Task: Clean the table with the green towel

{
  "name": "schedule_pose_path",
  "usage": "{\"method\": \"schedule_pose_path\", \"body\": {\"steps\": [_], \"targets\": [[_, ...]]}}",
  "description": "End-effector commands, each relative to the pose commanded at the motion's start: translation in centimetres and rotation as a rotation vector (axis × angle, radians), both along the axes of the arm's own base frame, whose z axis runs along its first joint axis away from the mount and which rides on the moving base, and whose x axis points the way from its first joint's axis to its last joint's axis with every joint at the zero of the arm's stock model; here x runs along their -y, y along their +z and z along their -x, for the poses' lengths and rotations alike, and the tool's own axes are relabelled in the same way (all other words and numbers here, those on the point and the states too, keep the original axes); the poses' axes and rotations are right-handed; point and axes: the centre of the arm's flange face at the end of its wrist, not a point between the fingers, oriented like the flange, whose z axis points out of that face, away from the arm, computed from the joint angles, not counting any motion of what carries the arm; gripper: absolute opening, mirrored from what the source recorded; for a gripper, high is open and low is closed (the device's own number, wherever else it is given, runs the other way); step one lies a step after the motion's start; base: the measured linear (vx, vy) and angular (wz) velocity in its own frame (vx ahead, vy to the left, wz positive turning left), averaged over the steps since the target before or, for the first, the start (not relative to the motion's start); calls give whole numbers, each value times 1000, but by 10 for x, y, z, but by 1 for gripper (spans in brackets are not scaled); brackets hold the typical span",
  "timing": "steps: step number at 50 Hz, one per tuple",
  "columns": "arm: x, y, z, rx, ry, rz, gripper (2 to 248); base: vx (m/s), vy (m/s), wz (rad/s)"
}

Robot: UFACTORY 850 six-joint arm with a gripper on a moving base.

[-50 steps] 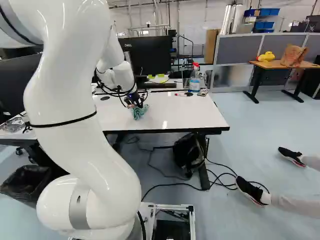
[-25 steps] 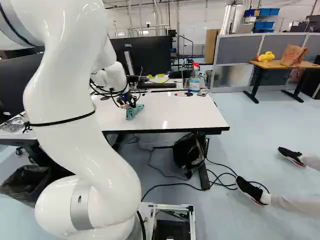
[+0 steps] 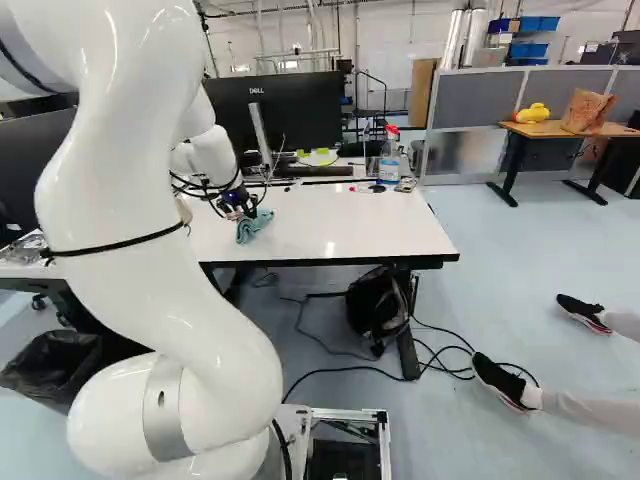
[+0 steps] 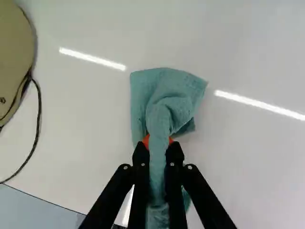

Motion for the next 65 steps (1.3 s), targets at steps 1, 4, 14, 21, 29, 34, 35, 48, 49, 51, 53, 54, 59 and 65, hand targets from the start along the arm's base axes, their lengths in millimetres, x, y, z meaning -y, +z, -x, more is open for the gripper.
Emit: {"method": "schedule_pose_path", "body": {"steps": [1, 4, 14, 21, 29, 34, 35, 48, 49, 51, 53, 54, 59, 65], "targets": [[-1, 0, 2, -1, 2, 0, 42, 0, 0, 0], [-2, 0, 7, -3, 8, 1, 42, 0, 0, 0], [0, 0, 25, -10, 16, 3, 42, 0, 0, 0], [9, 0, 31, -13, 2, 4, 42, 0, 0, 0], [23, 0, 32, -15, -23, 5, 42, 0, 0, 0], [32, 0, 32, -16, -41, 5, 42, 0, 0, 0], [34, 0, 33, -17, -44, 5, 42, 0, 0, 0], [39, 4, 34, -10, -53, 3, 42, 0, 0, 0], [39, 5, 35, -8, -53, 2, 42, 0, 0, 0], [39, 8, 35, -3, -53, 1, 42, 0, 0, 0], [40, 10, 36, 1, -53, 0, 42, 0, 0, 0], [40, 11, 37, 3, -54, -1, 42, 0, 0, 0], [40, 18, 39, 15, -54, -5, 42, 0, 0, 0], [45, 25, 42, 30, -61, -9, 42, 0, 0, 0]]}}
